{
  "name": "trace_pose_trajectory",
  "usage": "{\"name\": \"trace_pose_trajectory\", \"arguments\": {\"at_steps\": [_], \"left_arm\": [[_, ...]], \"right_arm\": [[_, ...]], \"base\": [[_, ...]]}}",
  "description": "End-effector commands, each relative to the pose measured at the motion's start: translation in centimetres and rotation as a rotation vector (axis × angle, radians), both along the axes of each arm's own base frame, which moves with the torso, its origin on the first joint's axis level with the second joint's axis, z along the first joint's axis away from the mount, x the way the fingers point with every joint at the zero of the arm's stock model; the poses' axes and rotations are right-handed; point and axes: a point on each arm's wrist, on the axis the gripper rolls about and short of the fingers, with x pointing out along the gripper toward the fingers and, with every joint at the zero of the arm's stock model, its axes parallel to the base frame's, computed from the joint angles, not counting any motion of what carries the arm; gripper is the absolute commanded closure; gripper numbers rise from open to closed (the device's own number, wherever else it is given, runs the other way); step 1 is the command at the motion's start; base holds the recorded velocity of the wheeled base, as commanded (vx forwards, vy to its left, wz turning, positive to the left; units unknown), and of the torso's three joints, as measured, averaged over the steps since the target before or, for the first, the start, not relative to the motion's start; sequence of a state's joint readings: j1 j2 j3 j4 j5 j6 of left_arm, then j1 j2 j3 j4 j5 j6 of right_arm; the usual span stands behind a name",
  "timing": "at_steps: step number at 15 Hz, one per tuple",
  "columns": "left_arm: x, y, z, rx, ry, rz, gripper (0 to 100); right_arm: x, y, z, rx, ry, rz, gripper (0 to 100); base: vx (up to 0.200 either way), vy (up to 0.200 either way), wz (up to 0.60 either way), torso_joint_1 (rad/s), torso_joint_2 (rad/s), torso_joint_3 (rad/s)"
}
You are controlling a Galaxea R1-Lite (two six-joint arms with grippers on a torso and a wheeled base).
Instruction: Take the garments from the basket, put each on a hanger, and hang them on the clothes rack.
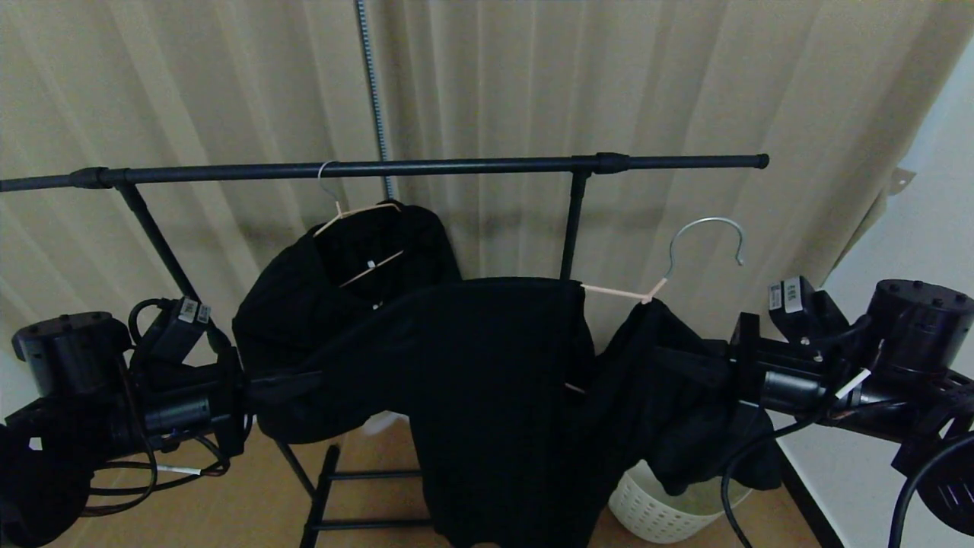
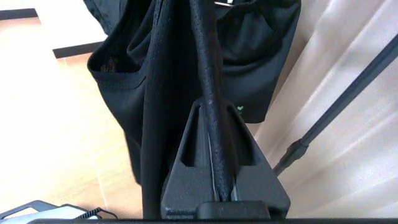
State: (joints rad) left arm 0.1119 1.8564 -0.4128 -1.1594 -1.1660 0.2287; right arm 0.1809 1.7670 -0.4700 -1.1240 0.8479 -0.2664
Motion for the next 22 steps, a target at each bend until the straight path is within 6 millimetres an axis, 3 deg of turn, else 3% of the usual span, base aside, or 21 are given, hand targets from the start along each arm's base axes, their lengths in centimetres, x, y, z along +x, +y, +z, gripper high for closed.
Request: {"name": "trace_pose_trajectory", "arguments": {"at_steps": [1, 7, 22], "left_arm": [[0.0, 0.0, 0.0, 0.0, 0.0, 0.0, 100], [0.0, 0.0, 0.0, 0.0, 0.001, 0.0, 100], [0.1, -0.1, -0.2, 0.0, 0.004, -0.003, 100]], "right_arm": [[0.1, -0.2, 0.0, 0.001, -0.003, -0.003, 100], [0.3, -1.5, 0.2, 0.009, -0.009, -0.009, 100], [0.5, -2.3, 0.4, 0.019, -0.013, 0.007, 100]], "base": [[0.0, 0.0, 0.0, 0.0, 0.0, 0.0], [0.0, 0.0, 0.0, 0.0, 0.0, 0.0], [0.0, 0.0, 0.0, 0.0, 0.0, 0.0]]}}
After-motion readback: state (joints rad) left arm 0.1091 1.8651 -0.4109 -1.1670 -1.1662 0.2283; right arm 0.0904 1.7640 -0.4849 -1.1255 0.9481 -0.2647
